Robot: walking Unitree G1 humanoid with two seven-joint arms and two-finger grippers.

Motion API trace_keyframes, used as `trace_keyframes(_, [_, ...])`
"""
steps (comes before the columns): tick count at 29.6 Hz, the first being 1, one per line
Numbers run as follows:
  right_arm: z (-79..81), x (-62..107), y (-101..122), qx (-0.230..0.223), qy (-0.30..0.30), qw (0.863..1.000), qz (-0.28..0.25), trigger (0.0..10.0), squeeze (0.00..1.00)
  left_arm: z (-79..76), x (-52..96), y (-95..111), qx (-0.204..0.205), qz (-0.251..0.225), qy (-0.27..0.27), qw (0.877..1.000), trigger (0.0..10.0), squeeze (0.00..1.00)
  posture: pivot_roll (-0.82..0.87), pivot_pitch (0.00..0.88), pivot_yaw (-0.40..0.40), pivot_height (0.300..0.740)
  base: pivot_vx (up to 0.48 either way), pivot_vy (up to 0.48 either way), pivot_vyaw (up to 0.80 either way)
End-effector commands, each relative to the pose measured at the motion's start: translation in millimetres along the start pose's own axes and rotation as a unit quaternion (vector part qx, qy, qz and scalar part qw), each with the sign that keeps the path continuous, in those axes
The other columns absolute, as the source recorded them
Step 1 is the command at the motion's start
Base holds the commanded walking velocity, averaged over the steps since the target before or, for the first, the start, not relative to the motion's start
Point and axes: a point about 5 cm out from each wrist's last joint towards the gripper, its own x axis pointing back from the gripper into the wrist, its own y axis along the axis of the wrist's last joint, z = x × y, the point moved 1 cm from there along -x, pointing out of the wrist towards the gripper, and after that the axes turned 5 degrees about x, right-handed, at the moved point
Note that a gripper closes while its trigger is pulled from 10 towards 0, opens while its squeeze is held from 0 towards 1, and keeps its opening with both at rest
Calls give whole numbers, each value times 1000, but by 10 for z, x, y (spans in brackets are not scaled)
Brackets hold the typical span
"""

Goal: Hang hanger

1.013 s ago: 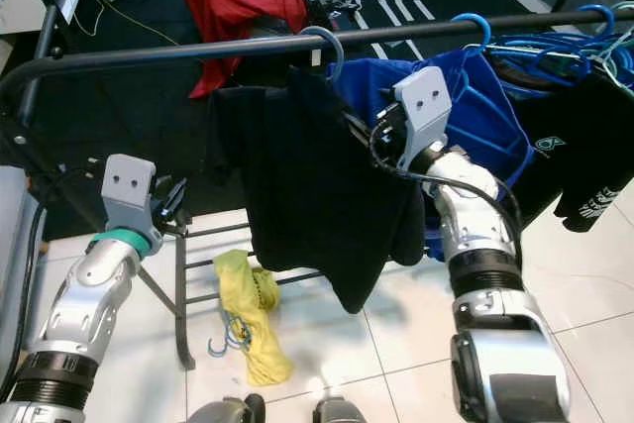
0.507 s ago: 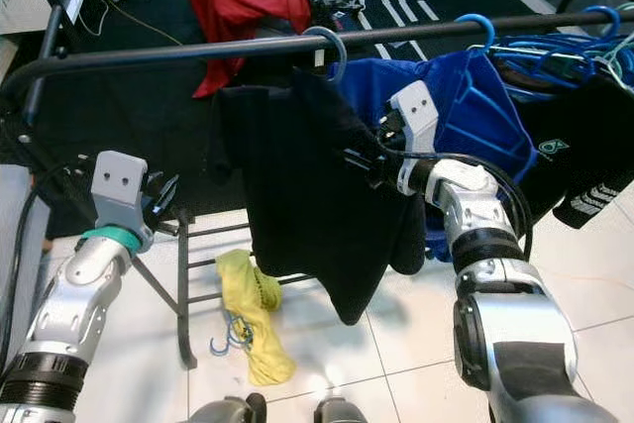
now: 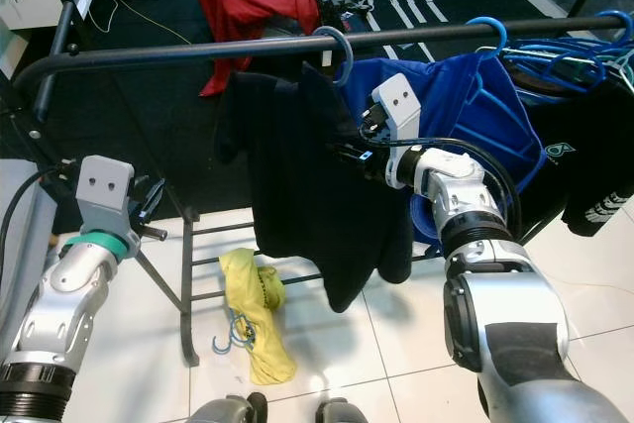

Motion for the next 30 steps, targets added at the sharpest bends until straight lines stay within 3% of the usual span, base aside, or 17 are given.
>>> trace_keyframes(1, [30, -26, -6, -7, 11, 1000, -2, 0, 0, 13, 34, -55, 3, 14, 4, 1000, 10000, 0, 93, 63, 62, 740, 0, 0, 0])
trace_keyframes(12, [-101, 41, -24, -13, -61, 998, -2, 0, 0, -21, 22, -54, 7, 16, 0, 1000, 10000, 0, 75, 64, 65, 740, 0, 0, 0])
trace_keyframes(15, [-188, 77, 82, -5, -93, 995, -25, 0, 0, -47, 10, -59, 10, 16, -3, 1000, 10000, 0, 63, 61, 67, 740, 0, 0, 0])
trace_keyframes(20, [-247, 65, 756, 83, -82, 982, -148, 0, 0, -135, -19, -73, 16, 19, -14, 1000, 10000, 0, 32, 65, 78, 740, 0, 0, 0])
trace_keyframes(24, [-235, 63, 852, 99, -75, 979, -163, 0, 0, -150, -24, -72, 17, 19, -16, 1000, 10000, 0, 23, 66, 78, 740, 0, 0, 0])
trace_keyframes(25, [-220, 60, 953, 120, -71, 974, -176, 0, 0, -163, -30, -71, 18, 19, -18, 999, 10000, 0, 21, 65, 77, 740, 0, 0, 0])
trace_keyframes(26, [-183, 72, 1123, 145, -61, 967, -202, 10000, 0, -182, -39, -73, 21, 19, -19, 999, 10000, 0, 5, 65, 72, 740, 0, 0, 0])
trace_keyframes(30, [-93, 108, 1246, 177, -44, 958, -221, 10000, 0, -213, -50, -77, 26, 19, -21, 999, 10000, 0, -7, 68, 67, 740, 0, 0, 0])
